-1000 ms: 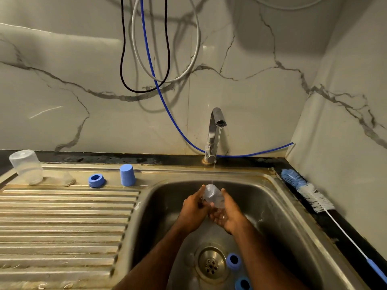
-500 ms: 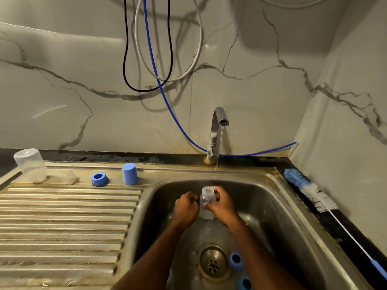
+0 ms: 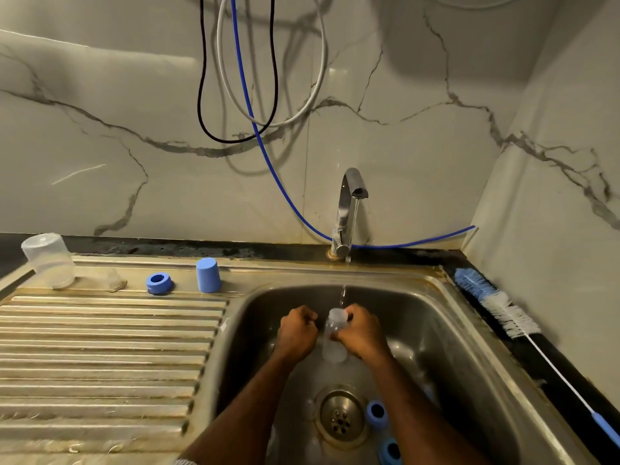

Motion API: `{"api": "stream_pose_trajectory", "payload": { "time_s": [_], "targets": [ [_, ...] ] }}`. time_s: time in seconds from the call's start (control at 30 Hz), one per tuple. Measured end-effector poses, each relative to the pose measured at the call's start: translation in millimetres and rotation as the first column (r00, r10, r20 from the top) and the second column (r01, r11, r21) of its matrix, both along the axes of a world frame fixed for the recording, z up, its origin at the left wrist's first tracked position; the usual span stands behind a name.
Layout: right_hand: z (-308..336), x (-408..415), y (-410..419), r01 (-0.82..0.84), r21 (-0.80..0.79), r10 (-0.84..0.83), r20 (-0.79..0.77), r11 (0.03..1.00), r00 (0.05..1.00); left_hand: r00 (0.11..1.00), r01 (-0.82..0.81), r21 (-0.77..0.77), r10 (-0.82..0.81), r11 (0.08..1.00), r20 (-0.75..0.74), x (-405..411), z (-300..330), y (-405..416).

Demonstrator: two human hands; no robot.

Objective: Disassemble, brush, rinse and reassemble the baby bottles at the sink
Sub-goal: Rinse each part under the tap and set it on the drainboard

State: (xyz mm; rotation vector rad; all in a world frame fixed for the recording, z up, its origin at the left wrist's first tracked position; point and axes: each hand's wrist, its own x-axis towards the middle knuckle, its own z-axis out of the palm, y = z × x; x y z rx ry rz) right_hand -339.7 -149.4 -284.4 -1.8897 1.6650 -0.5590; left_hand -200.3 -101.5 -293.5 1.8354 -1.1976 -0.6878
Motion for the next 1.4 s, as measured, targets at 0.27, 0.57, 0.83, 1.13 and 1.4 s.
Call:
{"api": "stream_pose_trajectory", "payload": {
  "time_s": [0.27, 0.57, 0.83, 1.13, 1.4],
  "targets": [
    [1.7, -2.4, -0.9, -0.011, -0.003, 0.011, -0.049, 1.000, 0.999, 0.999, 0.035, 0.013, -0.035, 0.999, 0.012, -1.2, -1.7, -0.3],
    [2.1, 0.3, 1.2, -0.017, 0.058, 0.020, -0.059, 0.998, 0.998, 0.999, 0.039, 0.021, -0.039, 0.999, 0.022, -1.8, -3.1, -1.8],
    [7.1, -1.6, 0.5, -0.033, 0.085, 0.041, -0.089, 0.996, 0.995, 0.998, 0.066, 0.012, -0.066, 0.998, 0.011, -2.6, -4.4, -1.4],
    [8.6, -1.6, -1.1, 0.054, 0.043, -0.048, -0.125, 0.998, 0.991, 0.997, 0.065, 0.019, -0.066, 0.998, 0.034, -2.1, -5.9, -3.2],
    [6.0, -0.1, 5.1, 0.059, -0.019, -0.061, -0.140, 0.998, 0.988, 0.995, 0.089, 0.013, -0.090, 0.996, 0.036, -3.5, -7.0, -3.4]
  ]
}}
